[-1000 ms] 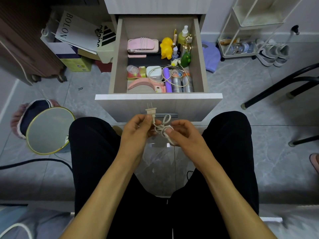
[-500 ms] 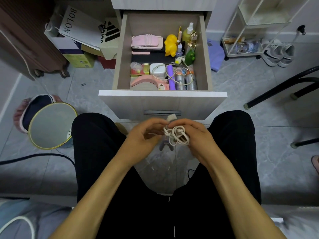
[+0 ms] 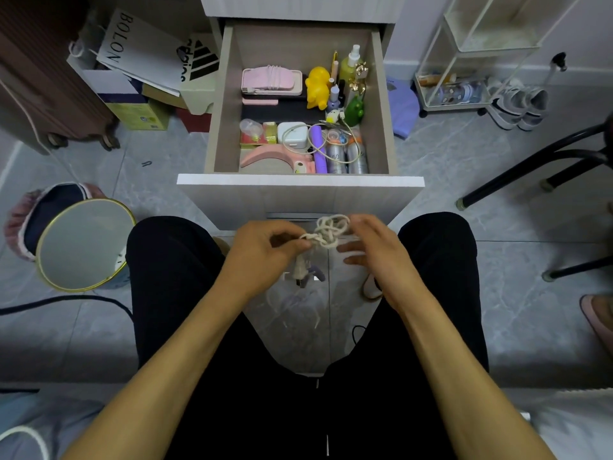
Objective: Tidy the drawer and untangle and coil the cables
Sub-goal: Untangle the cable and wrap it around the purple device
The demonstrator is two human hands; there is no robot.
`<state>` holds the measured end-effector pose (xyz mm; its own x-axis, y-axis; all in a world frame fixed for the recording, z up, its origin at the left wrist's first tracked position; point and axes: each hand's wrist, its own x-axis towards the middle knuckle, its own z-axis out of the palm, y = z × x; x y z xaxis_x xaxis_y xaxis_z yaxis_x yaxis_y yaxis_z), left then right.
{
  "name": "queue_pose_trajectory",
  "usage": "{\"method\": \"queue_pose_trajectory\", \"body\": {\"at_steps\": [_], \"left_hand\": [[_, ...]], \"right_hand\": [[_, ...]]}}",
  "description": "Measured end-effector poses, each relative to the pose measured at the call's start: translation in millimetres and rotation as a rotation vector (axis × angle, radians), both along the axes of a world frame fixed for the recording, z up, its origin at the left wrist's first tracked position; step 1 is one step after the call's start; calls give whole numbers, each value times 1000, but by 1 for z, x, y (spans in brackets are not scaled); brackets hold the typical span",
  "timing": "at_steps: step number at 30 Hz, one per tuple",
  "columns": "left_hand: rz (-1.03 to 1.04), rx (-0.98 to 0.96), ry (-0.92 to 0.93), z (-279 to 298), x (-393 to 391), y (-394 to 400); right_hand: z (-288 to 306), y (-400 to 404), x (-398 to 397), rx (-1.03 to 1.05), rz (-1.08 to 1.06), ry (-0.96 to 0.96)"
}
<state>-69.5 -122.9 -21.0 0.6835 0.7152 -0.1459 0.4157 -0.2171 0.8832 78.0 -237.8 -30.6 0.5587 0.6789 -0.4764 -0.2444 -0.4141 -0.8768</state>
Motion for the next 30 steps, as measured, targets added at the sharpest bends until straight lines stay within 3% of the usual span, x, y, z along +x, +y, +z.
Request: {"method": "queue_pose_trajectory", "body": {"at_steps": [3,6,10,15,20,25,28,30], "left_hand": [[28,-139,-5,4,-4,8],[8,-152,17,7,-7,14],[42,-176,18,12,-10,17],[55,-216,-55,16,-11,12],[165,-298,-137,15,-10,1],[266,-321,-120,8,-12,-15],[308,-319,-134,7,-11,-19],[312,-292,-126,7,-11,-20]], "right_hand": [[2,-6,-6,153,195,-563],[4,-4,-8,231,379,-768],[5,7,-11,223,537,-826],[2,11,-17,210,482,-871],[9,8,-23,211,306,-526],[12,6,-25,222,197,-404],[7,6,-24,214,221,-474],[0,5,-24,222,235,-719]]}}
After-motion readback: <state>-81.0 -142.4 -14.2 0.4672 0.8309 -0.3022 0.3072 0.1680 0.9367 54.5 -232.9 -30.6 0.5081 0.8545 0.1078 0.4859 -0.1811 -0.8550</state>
